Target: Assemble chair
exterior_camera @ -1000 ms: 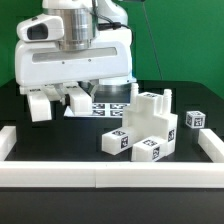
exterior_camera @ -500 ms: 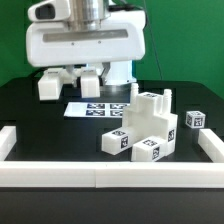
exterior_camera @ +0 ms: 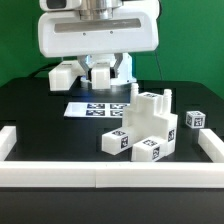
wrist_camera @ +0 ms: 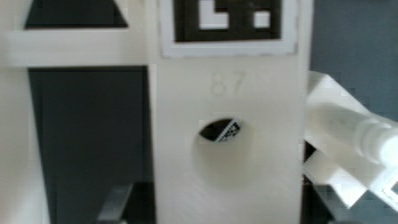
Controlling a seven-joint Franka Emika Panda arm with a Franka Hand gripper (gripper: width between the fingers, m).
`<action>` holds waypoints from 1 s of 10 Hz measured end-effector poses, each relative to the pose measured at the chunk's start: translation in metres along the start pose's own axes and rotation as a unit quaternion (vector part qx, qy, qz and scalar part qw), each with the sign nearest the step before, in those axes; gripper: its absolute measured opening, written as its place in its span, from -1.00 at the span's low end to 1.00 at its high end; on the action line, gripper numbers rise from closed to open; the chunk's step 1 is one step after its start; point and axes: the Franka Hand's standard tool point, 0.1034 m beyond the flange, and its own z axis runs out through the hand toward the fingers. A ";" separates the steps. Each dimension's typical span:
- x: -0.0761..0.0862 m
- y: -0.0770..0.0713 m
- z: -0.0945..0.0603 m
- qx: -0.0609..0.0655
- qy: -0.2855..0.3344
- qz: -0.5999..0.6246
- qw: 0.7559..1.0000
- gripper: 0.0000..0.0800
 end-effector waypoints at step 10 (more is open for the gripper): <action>0.014 -0.049 -0.012 0.002 0.013 0.244 0.970 -0.28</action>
Offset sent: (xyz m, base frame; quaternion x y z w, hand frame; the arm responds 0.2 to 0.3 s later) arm 0.0104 0.0140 0.0092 -0.0122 -0.0134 0.1485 0.9887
